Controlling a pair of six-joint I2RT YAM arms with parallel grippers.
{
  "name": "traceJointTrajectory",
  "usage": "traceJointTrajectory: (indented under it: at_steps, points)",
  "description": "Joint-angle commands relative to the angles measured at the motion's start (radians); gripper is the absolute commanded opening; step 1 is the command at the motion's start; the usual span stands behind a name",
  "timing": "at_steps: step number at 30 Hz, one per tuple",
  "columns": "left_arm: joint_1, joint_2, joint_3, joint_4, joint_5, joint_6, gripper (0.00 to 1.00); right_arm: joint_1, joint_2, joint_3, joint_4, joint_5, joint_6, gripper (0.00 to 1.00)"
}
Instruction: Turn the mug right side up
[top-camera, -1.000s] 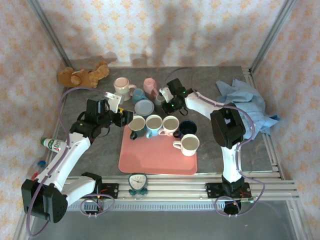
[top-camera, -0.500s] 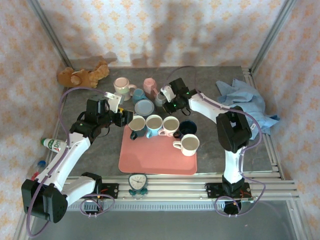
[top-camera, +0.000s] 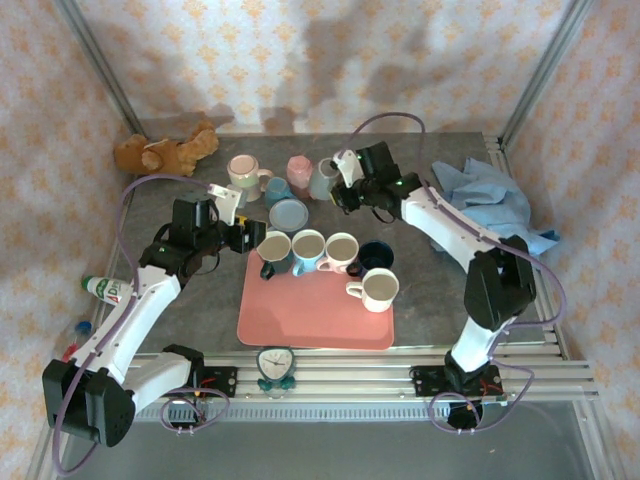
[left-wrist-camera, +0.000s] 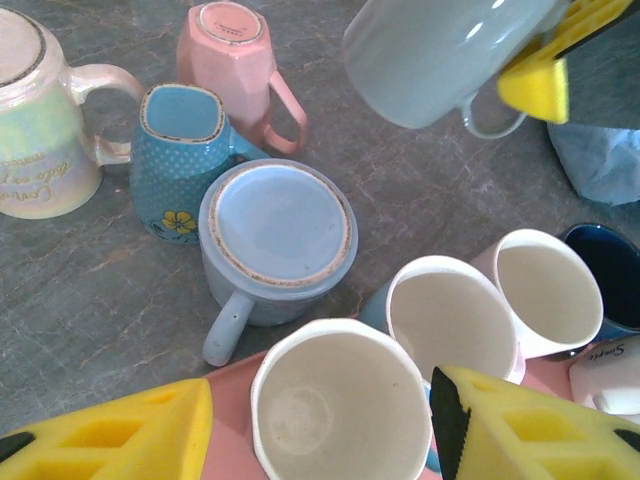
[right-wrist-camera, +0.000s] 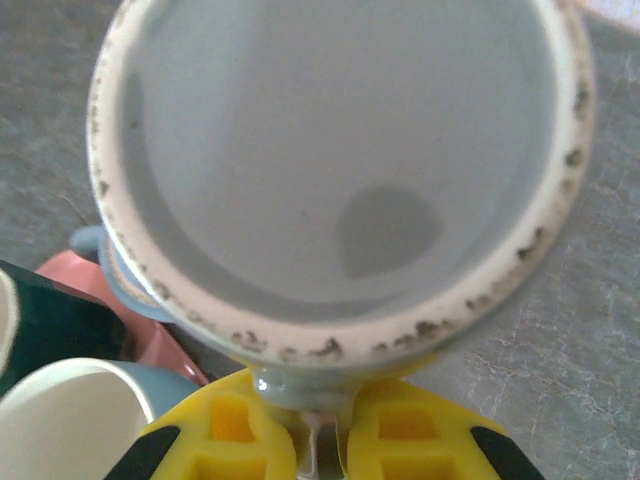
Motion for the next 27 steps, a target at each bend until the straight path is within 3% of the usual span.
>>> traceJointTrajectory:
  at_steps: [1, 13, 19, 23, 27]
  points:
    - [0.011, -0.041, -0.019, 0.056, -0.004, -0.065, 0.60, -0.003, -0.102, 0.003, 0.116, -0.056, 0.055, 0.00]
    - [0.010, -0.145, -0.124, 0.386, 0.078, -0.329, 0.63, -0.004, -0.271, -0.026, 0.228, -0.166, 0.161, 0.00]
    - [0.010, -0.115, -0.063, 0.392, 0.139, -0.455, 0.63, 0.000, -0.342, -0.063, 0.309, -0.222, 0.249, 0.00]
    - [0.006, -0.080, -0.055, 0.520, 0.196, -0.627, 0.63, 0.002, -0.373, -0.105, 0.410, -0.265, 0.344, 0.00]
    - [-0.028, -0.061, -0.102, 0.731, 0.169, -0.822, 0.63, 0.011, -0.389, -0.135, 0.500, -0.274, 0.442, 0.00]
